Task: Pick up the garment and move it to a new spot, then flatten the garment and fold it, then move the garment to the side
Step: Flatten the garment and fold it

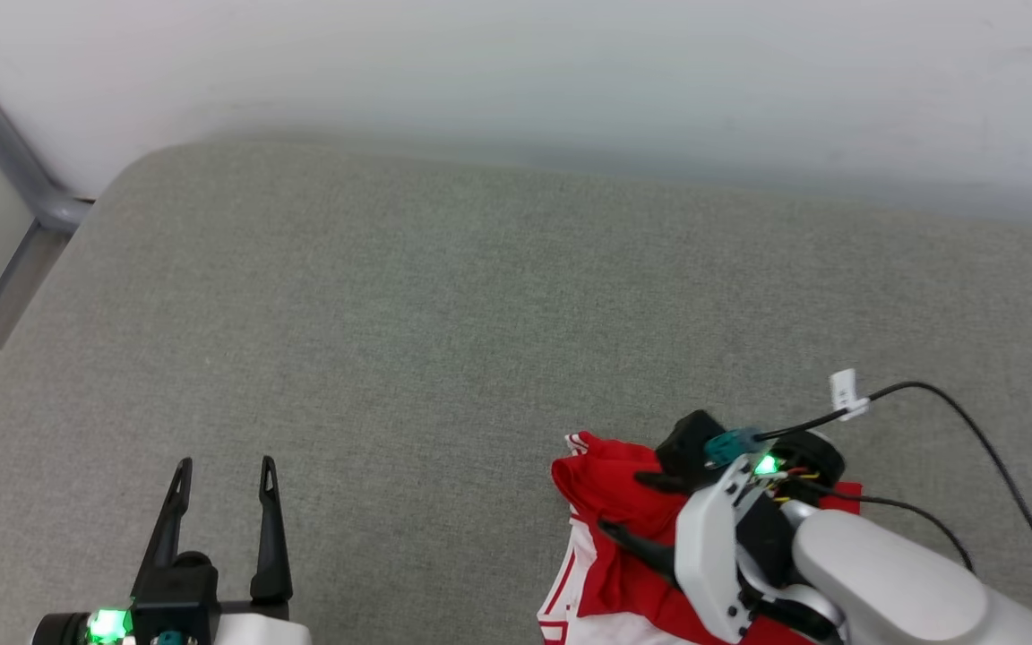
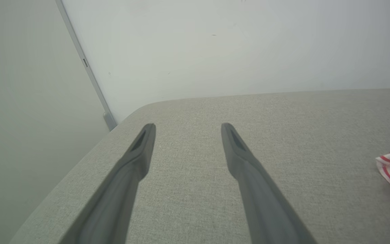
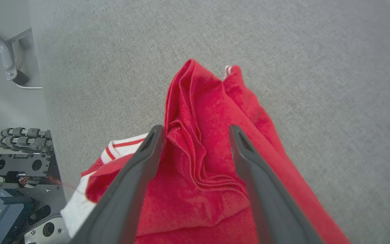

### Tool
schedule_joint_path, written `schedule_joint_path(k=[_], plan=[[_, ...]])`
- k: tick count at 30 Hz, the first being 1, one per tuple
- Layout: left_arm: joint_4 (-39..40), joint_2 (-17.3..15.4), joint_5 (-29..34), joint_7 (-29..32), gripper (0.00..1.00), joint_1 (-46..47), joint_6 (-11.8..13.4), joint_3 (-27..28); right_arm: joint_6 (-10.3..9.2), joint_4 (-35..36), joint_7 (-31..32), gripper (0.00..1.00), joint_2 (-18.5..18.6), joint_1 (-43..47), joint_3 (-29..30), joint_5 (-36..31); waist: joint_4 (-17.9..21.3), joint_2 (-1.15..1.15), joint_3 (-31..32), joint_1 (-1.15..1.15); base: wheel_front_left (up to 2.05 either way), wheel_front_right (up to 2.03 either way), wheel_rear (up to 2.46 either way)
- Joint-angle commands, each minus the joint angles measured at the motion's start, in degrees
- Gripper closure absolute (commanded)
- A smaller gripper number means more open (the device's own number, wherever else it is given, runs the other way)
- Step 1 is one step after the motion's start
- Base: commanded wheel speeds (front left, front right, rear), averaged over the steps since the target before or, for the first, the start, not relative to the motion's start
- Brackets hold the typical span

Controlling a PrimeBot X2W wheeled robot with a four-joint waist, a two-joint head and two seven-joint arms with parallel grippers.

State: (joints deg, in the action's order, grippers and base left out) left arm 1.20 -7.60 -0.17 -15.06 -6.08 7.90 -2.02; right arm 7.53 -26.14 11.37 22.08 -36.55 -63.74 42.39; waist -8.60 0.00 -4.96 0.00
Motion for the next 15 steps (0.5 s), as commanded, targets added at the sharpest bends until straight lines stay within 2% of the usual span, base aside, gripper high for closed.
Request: schedule_joint_path(k=[1,5,8,12,15], plan=[[0.07,-0.31,0.04,-0.14,0.0,-0.9,0.14,0.08,-0.09,1.52,-1.18,0.0,1.27,1.02,1.19,0.44,0.83,0.0,1.17,0.0,0.0,0.0,0.0],[0.36,-0.56,0.17,-0.14,0.0,-2.33,0.1,0.2,-0.09,5.34,-4.76,0.0,5.14,3.47,6.99,-1.22,2.31,0.0,2.88,0.0,0.0,0.0,0.0],[0.54,-0.73,0.39,-0.14,0.0,-3.24,0.29,0.09,-0.08,7.17,-7.69,0.0,6.68,6.52,13.27,-3.67,3.47,0.0,3.85,0.0,0.0,0.0,0.0],[0.78,-0.9,0.5,-0.14,0.0,-4.15,0.6,-0.15,-0.08,8.6,-12.16,0.0,6.84,11.53,23.42,-8.58,5.01,0.0,4.82,0.0,0.0,0.0,0.0],[0.98,-0.97,0.57,-0.14,0.0,-4.21,0.88,-0.38,-0.08,9.45,-15.41,0.0,5.23,15.78,31.56,-13.42,6.1,0.0,5.09,0.0,0.0,0.0,0.0]])
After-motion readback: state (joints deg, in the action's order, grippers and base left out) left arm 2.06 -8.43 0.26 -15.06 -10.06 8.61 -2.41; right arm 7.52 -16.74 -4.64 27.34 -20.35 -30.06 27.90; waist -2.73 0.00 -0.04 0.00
